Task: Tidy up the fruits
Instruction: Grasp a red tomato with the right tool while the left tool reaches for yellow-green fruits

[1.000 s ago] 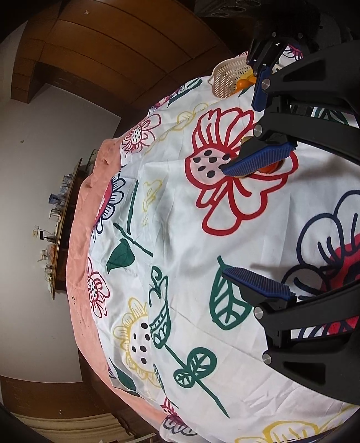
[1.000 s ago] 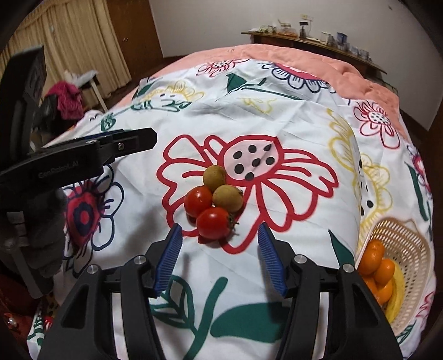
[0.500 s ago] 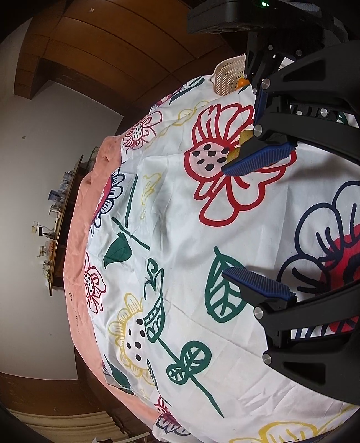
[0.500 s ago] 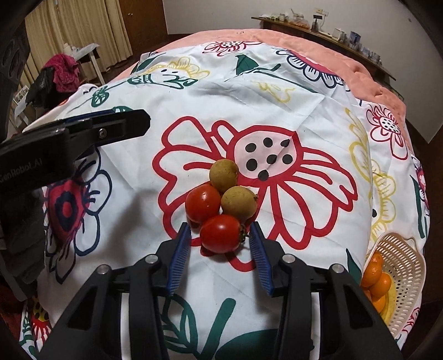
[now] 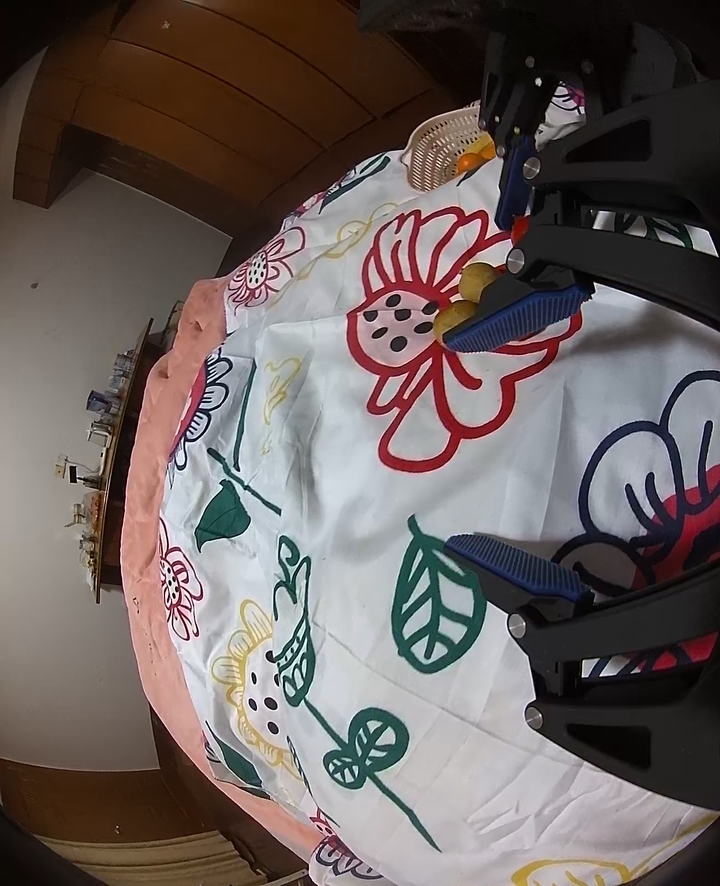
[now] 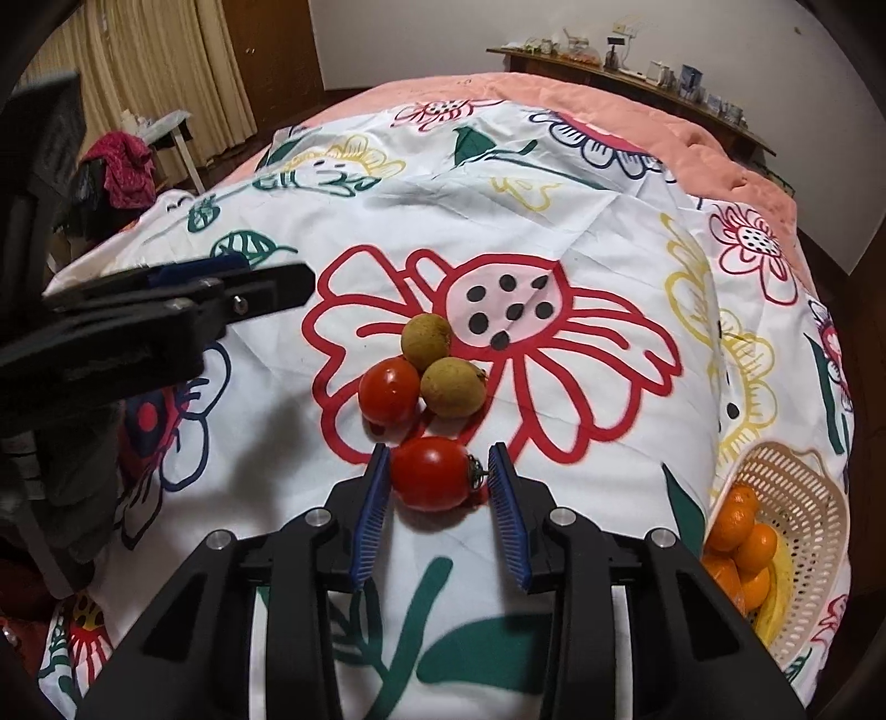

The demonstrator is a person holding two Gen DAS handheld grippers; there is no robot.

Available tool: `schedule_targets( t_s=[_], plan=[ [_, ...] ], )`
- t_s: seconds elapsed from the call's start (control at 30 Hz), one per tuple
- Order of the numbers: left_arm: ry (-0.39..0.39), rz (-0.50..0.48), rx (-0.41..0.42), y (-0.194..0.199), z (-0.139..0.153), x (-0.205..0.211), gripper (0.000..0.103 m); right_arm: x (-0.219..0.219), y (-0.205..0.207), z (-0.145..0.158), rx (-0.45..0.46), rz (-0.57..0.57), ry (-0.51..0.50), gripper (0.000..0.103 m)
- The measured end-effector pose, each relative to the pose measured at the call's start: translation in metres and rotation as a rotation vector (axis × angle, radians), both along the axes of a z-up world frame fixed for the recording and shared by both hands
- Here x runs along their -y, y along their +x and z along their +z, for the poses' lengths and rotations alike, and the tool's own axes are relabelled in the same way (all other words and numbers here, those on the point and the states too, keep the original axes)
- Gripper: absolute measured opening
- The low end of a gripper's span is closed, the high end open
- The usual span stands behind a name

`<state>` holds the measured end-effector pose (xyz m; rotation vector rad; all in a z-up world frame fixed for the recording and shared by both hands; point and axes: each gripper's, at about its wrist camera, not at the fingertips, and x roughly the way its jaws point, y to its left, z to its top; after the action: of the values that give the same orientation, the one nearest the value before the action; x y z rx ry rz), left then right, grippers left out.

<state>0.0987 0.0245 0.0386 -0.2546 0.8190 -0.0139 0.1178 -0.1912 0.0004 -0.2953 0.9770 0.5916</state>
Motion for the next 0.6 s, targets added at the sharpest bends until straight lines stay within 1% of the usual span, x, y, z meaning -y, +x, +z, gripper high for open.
schedule_targets(
  t_s=[0.1,0.23,0.37,0.47,0.6],
  plan=[
    [0.012,-0.02,0.002,-0.001,-0.001,0.006,0.07,0.014,-0.003,0.005,0.0,-0.032,0.038,0.037],
    [0.04,-0.053,-0.001,0.001,-0.004,0.018,0.07,0.023,-0.005,0.005,-0.009,-0.037,0.056,0.037],
    [0.065,-0.071,0.0,0.001,-0.005,0.025,0.07,0.02,-0.001,0.002,-0.027,-0.025,0.063,0.038],
    [0.058,-0.068,-0.005,0.002,-0.005,0.024,0.07,0.01,0.003,-0.003,-0.038,-0.005,0.043,0.043],
    [0.047,-0.061,-0.004,0.002,-0.005,0.021,0.07,-0.001,0.007,-0.006,-0.052,0.022,0.019,0.044]
  ],
)
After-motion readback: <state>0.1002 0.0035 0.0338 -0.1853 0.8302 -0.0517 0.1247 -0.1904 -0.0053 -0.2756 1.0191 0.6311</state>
